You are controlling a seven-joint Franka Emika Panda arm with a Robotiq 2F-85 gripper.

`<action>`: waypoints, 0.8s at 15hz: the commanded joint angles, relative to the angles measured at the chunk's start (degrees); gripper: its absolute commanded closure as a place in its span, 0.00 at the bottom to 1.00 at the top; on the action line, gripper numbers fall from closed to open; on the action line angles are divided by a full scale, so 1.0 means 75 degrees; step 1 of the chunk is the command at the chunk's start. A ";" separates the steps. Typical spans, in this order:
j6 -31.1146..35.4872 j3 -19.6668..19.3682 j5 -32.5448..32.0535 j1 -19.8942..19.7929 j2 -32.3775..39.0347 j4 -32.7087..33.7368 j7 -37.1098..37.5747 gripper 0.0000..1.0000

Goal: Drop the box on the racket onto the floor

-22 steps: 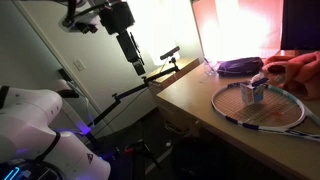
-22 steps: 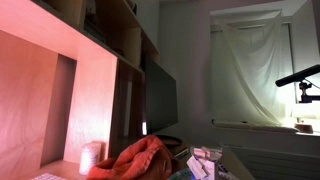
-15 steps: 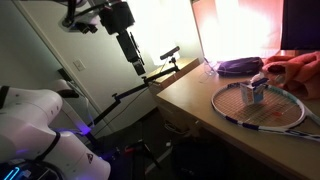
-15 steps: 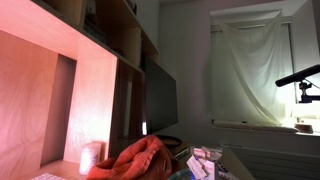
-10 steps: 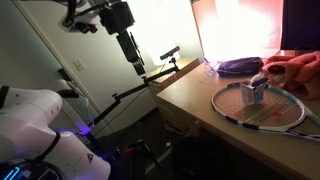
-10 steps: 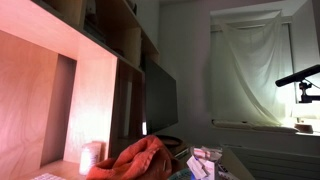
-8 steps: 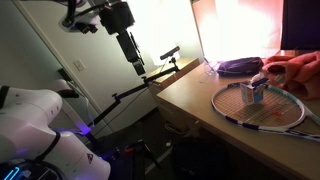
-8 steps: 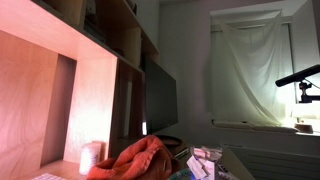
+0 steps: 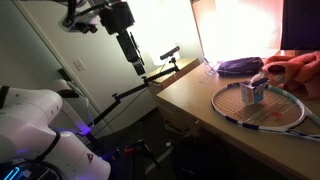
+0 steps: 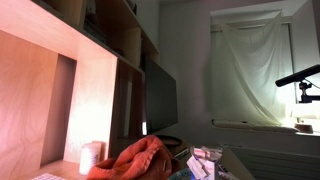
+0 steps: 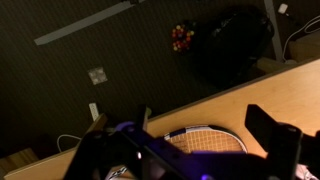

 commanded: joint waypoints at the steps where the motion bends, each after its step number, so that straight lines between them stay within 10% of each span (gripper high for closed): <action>1: 0.0033 0.0183 -0.0140 -0.0072 0.0104 0.0163 0.0004 0.00; 12: -0.0451 0.0629 -0.0938 0.0121 0.1247 0.2247 -0.0372 0.00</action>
